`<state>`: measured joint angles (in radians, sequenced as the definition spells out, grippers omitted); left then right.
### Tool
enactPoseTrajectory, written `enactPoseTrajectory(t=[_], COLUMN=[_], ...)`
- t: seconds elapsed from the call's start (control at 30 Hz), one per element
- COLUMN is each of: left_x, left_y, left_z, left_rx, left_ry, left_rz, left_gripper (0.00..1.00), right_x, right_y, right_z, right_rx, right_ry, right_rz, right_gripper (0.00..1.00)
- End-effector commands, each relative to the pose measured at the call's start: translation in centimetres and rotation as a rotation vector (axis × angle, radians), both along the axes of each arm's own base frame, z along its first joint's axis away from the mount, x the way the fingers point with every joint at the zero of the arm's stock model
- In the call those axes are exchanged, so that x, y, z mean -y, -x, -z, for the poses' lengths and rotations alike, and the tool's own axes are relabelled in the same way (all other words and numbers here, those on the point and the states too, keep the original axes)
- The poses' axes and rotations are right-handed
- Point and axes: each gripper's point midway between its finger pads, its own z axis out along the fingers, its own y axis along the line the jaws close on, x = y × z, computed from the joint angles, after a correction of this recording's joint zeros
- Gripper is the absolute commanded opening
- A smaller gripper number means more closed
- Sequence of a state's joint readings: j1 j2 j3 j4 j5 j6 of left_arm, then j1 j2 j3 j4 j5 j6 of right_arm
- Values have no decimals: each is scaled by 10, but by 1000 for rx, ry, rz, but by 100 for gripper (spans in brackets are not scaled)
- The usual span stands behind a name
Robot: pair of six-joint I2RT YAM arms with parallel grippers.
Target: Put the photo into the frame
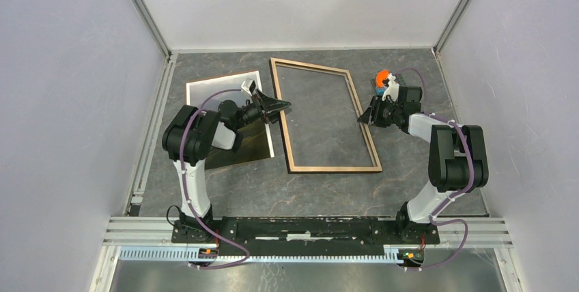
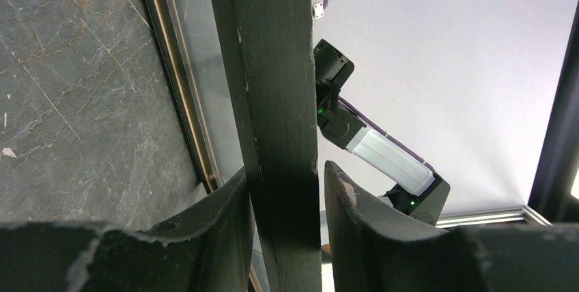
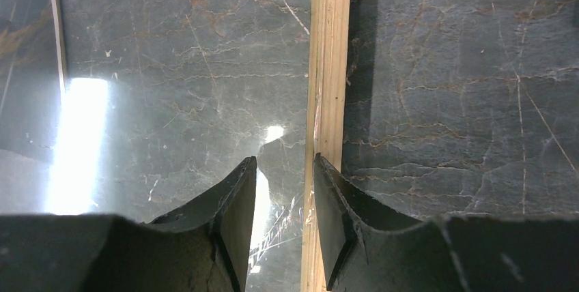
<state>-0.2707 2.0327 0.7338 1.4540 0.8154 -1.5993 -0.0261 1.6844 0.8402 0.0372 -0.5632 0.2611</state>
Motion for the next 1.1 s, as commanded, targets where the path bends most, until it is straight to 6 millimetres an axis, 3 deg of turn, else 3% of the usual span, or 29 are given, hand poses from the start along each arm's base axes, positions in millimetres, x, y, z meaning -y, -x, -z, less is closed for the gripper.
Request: enactPoseTrajectory(t=[0.0, 0.3, 0.57, 0.67, 0.8, 0.83, 1.07], left_x=[1, 2, 4, 4, 3, 2, -3], left_y=[7, 5, 6, 7, 4, 3, 0], left_z=[-50, -45, -58, -61, -53, -49, -34], left_rx=[147, 134, 162, 173, 133, 121, 87], left_ry=[68, 65, 76, 76, 80, 78, 66], left_rz=[25, 30, 59, 63, 46, 40, 14], left_gripper=[47, 42, 48, 46, 48, 51, 56], right_x=[-3, -6, -7, -7, -8, -19, -37], right_y=[2, 3, 2, 3, 3, 6, 13], right_z=[8, 11, 13, 12, 11, 10, 3], right_rx=[-28, -35, -41, -42, -39, -37, -27], right_ry=[5, 7, 10, 7, 1, -5, -33], right_rz=[-15, -22, -26, -26, -31, -63, -119], right_gripper=[43, 43, 43, 43, 43, 43, 43])
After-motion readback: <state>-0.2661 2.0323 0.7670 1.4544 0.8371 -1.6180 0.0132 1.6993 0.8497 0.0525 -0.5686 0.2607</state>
